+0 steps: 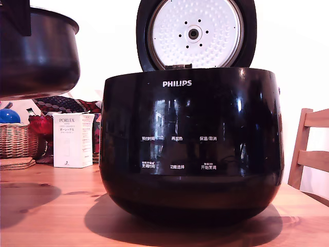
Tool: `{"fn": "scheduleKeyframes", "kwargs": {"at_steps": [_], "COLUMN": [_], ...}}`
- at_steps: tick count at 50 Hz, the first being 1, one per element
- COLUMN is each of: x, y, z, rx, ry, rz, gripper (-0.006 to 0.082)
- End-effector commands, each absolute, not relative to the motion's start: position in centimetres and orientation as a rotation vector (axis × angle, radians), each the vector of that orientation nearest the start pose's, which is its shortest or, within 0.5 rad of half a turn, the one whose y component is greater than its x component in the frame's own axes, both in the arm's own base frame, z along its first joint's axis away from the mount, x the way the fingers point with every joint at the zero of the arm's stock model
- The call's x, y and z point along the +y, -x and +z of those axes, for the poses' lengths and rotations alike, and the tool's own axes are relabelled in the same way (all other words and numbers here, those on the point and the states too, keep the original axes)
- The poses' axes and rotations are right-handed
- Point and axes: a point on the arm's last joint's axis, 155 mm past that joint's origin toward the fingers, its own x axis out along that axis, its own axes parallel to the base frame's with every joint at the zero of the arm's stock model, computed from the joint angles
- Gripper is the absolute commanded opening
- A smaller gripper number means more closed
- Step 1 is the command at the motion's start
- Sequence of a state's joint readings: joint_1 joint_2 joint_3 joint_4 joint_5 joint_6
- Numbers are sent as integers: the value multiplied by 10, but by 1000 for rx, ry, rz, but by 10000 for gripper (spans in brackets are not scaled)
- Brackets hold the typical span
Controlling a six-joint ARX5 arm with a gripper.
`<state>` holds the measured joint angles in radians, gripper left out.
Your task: Place the pot you are holding inside the rice cooker
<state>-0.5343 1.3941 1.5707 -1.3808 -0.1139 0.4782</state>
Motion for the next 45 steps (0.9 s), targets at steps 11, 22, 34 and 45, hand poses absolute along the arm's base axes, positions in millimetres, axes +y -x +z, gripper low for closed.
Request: {"fn": "scheduleKeyframes", "kwargs": {"at_steps": [11,22,34,45], "x": [-127,-128,-142,-170], "y": [-272,-271,-267,-255], "z": [248,248,256,265], "rx": [993,990,951,898], "ry": [-808,-810,-819,-815], "rz": [-598,-599,-641,-743], "gripper": [-24,-24,-24,-24]}}
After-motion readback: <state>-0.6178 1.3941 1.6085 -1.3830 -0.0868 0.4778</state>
